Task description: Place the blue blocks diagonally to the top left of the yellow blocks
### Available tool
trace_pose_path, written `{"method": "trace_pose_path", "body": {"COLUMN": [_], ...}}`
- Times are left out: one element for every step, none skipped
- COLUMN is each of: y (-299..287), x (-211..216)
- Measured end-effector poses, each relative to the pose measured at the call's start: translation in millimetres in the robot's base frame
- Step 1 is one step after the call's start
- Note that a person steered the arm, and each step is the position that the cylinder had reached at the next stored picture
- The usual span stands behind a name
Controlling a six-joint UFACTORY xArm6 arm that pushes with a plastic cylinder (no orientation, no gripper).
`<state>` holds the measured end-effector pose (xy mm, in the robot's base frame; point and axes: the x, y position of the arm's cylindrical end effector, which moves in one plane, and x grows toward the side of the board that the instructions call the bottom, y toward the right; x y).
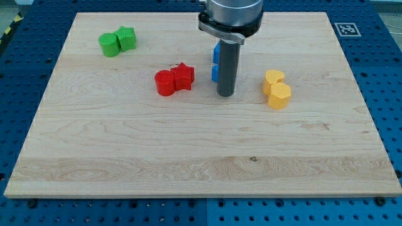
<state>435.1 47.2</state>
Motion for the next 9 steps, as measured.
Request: {"method": "trace_pose_path", "body": {"y": [1.7, -0.8, -3.0, -3.0, -3.0, -3.0, -4.2, -5.7, -5.7], "x": [-1.0, -10.7, -22.3, -27.8, -32.1, -32.5, -32.5, -32.5, -31.2]}}
